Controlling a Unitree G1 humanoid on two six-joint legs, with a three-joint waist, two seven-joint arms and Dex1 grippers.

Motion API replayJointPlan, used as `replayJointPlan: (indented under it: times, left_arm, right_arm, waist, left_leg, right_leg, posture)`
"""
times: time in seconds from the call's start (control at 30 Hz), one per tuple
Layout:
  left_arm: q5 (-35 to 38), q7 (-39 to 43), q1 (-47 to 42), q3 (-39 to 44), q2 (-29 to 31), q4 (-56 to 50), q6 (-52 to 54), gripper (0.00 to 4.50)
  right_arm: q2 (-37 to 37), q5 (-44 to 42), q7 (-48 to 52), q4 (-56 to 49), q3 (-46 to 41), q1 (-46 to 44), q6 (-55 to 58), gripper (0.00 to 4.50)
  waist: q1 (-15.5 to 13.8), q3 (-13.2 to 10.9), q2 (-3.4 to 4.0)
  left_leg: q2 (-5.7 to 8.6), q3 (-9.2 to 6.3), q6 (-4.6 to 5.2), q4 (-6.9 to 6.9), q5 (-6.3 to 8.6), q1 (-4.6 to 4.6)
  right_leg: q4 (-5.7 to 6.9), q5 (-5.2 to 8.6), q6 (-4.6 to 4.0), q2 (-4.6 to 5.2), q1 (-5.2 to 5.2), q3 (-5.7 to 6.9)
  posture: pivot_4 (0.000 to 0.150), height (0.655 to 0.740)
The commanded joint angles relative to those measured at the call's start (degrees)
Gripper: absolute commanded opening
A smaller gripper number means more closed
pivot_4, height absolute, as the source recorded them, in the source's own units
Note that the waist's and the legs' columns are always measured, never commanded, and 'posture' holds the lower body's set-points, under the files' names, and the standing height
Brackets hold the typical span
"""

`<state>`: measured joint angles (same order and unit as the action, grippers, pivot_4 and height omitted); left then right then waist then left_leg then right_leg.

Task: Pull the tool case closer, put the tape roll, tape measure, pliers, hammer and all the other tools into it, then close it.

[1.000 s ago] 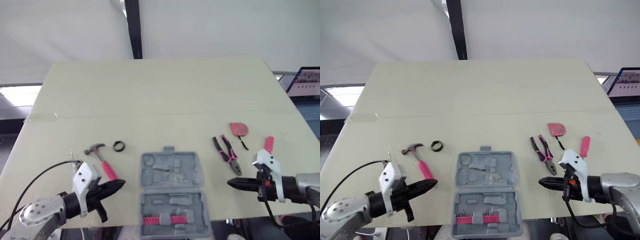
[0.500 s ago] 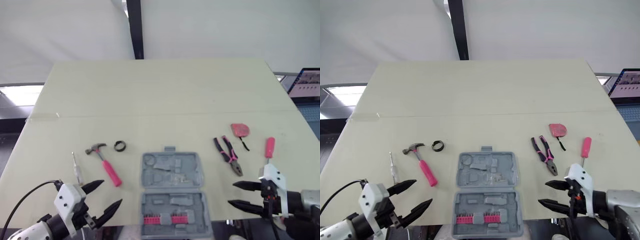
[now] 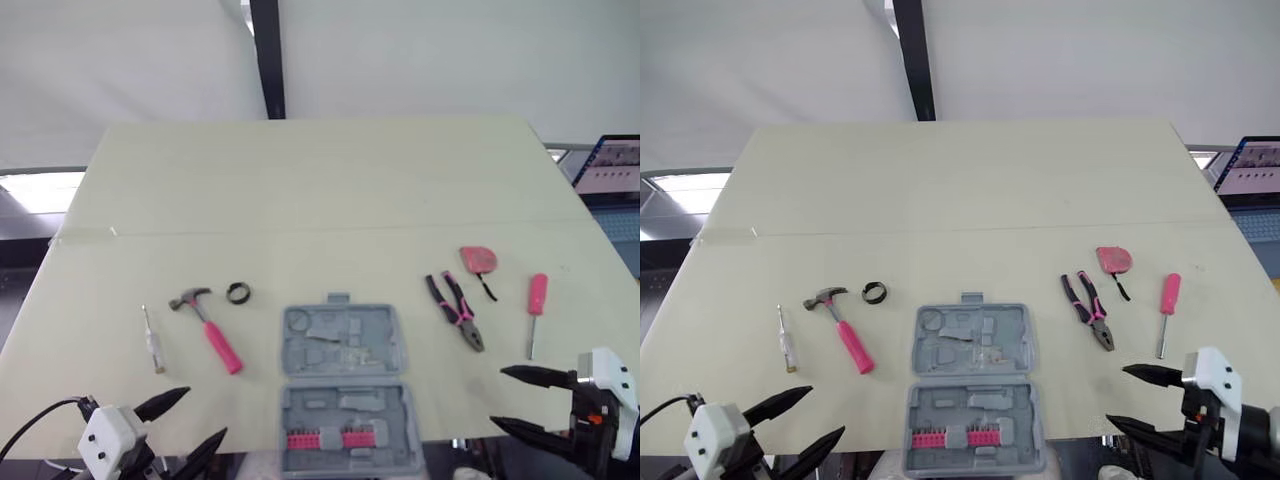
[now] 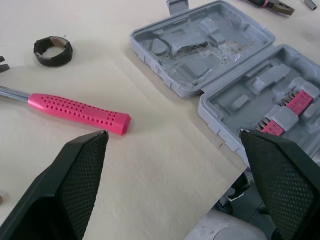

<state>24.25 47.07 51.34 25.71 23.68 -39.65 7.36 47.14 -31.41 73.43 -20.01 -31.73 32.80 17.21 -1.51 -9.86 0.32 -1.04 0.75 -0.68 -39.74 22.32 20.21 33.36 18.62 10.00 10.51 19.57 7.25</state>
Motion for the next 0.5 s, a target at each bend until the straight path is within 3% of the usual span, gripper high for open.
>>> replayJointPlan:
  times: [0.03,0.13,0.37,0.5]
  left_arm:
    - [0.1,-0.9,-1.2,-0.9,0.7,0.0,0.3,4.50]
    - [1.4,-0.7,-2.7,-1.8,4.6,-0.7,6.2,4.50]
    - [4.7,-5.1,-19.3,-0.7,15.7,-0.4,21.4,4.50]
    - [5.4,-3.1,-28.2,-4.0,26.5,-0.2,31.7,4.50]
  right_arm:
    - [-0.3,0.8,0.7,-0.2,0.3,0.1,-2.7,4.45]
    - [-1.0,0.1,0.5,-2.3,0.6,-0.4,-4.7,4.45]
    - [-3.7,-3.7,-1.8,-10.4,0.7,-1.6,-5.9,4.45]
    - [-6.0,-2.5,-4.5,-13.8,2.9,-1.7,-7.1,4.45]
  waist:
    - [0.0,0.0,0.00]
    - [0.0,0.0,0.01]
    - [-0.2,0.1,0.12]
    - [0.0,0.0,0.11]
  left_leg:
    - [0.00,0.00,0.00,0.00,0.00,0.00]
    - [0.00,-0.01,0.00,0.00,0.00,-0.01]
    - [0.00,-0.11,-0.03,-0.10,-0.02,-0.04]
    - [0.00,-0.12,-0.04,-0.04,-0.01,-0.05]
  right_leg:
    - [0.00,0.00,0.00,0.00,0.00,0.00]
    - [0.03,0.00,0.00,0.00,0.00,0.00]
    - [0.20,0.00,0.01,-0.01,-0.03,0.00]
    - [0.26,-0.01,0.01,-0.04,0.02,0.01]
  posture:
    - [0.150,0.7400]
    - [0.150,0.7400]
    - [0.150,0.7400]
    - [0.150,0.7400]
